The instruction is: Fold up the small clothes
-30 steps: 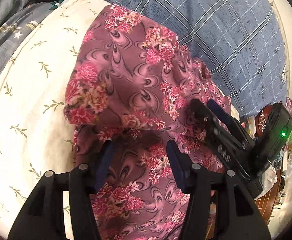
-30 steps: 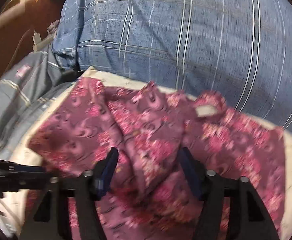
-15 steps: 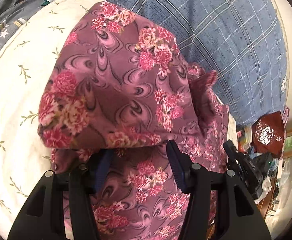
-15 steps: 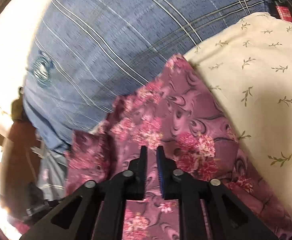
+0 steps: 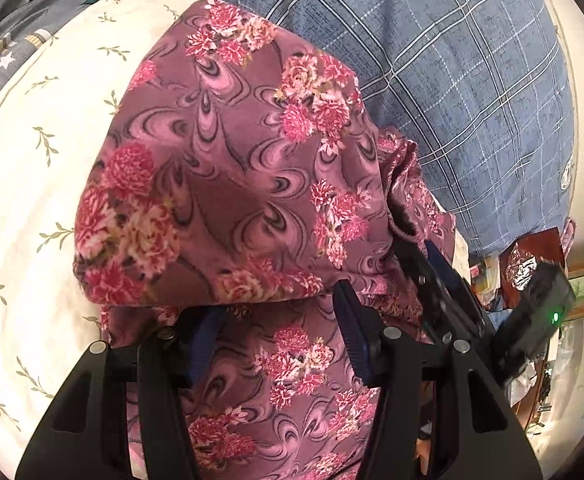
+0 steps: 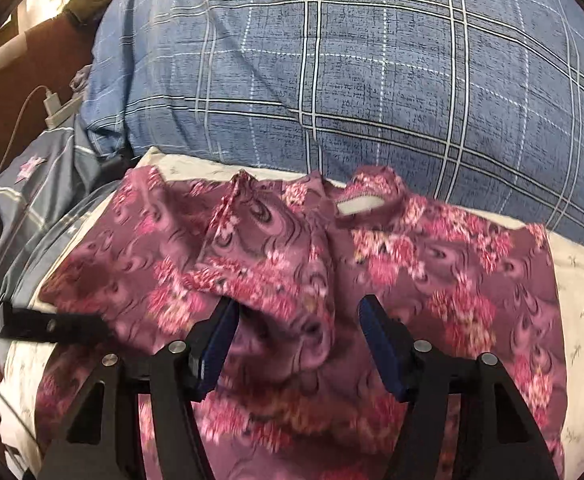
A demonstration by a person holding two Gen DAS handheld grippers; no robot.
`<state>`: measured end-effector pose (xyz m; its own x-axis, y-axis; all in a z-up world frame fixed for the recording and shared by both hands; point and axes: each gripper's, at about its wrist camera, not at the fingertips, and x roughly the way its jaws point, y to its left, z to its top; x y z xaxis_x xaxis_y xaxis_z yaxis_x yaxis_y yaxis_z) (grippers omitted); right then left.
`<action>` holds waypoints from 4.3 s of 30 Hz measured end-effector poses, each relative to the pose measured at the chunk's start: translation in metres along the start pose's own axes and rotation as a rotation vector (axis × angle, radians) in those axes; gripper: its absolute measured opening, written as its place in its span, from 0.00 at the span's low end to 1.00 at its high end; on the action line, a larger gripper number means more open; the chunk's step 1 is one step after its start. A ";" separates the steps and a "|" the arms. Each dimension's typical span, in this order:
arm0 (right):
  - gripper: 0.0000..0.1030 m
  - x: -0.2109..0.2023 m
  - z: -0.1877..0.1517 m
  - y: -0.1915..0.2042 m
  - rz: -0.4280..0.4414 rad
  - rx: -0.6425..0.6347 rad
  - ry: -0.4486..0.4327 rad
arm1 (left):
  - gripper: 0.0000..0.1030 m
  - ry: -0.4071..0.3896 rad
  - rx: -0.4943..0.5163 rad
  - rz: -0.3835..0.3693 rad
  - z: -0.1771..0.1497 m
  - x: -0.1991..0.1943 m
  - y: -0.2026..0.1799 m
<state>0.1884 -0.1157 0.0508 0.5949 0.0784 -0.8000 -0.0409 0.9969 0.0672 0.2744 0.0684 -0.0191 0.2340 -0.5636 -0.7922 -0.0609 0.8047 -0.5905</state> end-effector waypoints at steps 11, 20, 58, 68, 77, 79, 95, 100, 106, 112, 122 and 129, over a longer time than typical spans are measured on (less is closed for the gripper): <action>0.10 -0.042 -0.027 -0.143 0.255 0.581 -0.169 | 0.58 -0.006 -0.022 -0.012 0.007 0.006 -0.002; 0.20 -0.026 -0.075 -0.198 0.323 0.837 -0.103 | 0.38 -0.049 -0.029 0.056 0.007 0.010 -0.012; 0.04 -0.044 -0.037 -0.211 0.055 0.560 -0.145 | 0.43 -0.094 0.289 0.365 0.046 0.031 -0.034; 0.16 -0.071 -0.053 -0.211 0.122 0.568 -0.152 | 0.46 -0.092 0.315 0.244 0.037 0.002 -0.038; 0.14 -0.037 -0.086 -0.206 0.210 0.595 -0.022 | 0.59 -0.082 0.482 0.387 -0.001 0.029 -0.058; 0.15 -0.041 -0.085 -0.210 0.222 0.616 0.007 | 0.59 -0.051 0.460 0.364 -0.002 0.023 -0.056; 0.35 -0.176 -0.199 -0.198 0.076 0.537 0.080 | 0.60 0.101 0.265 0.202 -0.098 -0.066 0.028; 0.38 -0.198 -0.253 -0.200 0.124 0.593 0.111 | 0.60 0.164 0.246 0.169 -0.143 -0.066 0.050; 0.39 -0.202 -0.299 -0.176 0.210 0.557 0.182 | 0.65 0.215 0.211 0.116 -0.189 -0.062 0.060; 0.39 -0.205 -0.310 -0.171 0.257 0.539 0.205 | 0.66 0.299 0.193 0.110 -0.222 -0.047 0.064; 0.06 -0.207 -0.307 -0.155 0.166 0.396 0.246 | 0.07 0.326 0.195 0.093 -0.239 -0.043 0.063; 0.05 -0.247 -0.283 -0.142 0.312 0.374 0.087 | 0.05 0.211 0.183 -0.063 -0.226 -0.093 0.049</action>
<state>-0.1801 -0.2743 0.0698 0.5299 0.3888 -0.7536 0.0938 0.8563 0.5078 0.0305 0.1181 -0.0097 0.0236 -0.6244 -0.7808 0.1280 0.7764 -0.6171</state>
